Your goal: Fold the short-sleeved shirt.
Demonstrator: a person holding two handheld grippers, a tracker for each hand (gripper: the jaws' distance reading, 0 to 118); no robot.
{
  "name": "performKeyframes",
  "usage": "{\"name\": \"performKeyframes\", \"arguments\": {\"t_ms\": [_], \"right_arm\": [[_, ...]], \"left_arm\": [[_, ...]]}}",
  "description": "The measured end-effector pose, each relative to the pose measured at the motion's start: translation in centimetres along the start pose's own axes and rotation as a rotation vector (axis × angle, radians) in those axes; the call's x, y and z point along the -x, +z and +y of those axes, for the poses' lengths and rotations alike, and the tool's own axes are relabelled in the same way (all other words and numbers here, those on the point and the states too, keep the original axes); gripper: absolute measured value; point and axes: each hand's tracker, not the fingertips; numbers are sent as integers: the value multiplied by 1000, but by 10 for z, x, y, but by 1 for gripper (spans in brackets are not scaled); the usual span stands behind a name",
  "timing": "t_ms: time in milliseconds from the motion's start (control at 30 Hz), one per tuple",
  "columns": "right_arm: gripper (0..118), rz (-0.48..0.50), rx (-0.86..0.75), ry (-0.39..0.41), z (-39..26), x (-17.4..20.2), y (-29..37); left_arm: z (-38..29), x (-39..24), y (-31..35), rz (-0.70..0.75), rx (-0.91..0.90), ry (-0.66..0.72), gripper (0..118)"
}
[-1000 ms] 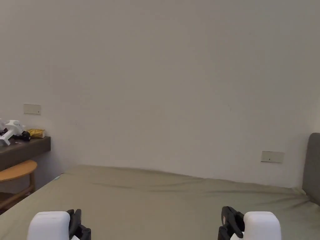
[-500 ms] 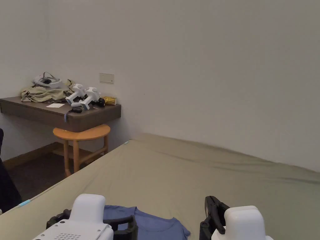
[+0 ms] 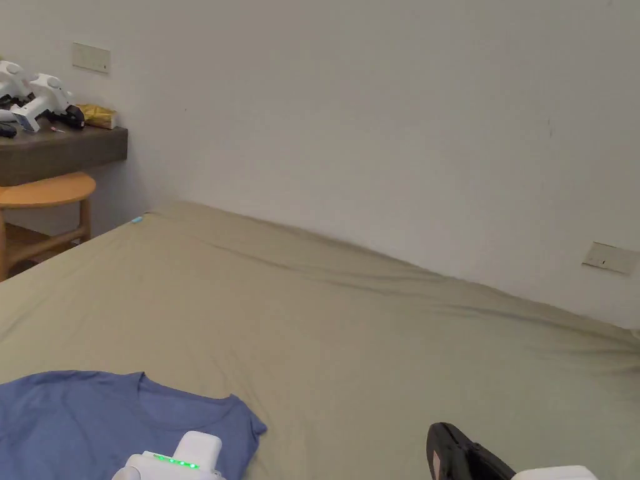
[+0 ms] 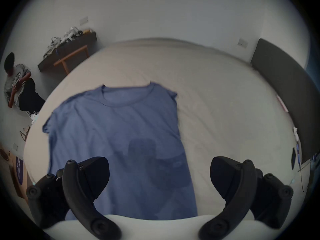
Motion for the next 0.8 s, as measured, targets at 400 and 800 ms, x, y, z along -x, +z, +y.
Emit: {"name": "performKeyframes", "arguments": {"t_ms": [400, 800], "right_arm": [[4, -132, 35, -50, -17, -42, -28], [5, -204, 87, -128, -42, -87, 1]], "left_arm": [[-16, -3, -67, 20, 23, 9, 95], [12, 20, -25, 24, -77, 212, 9]]}}
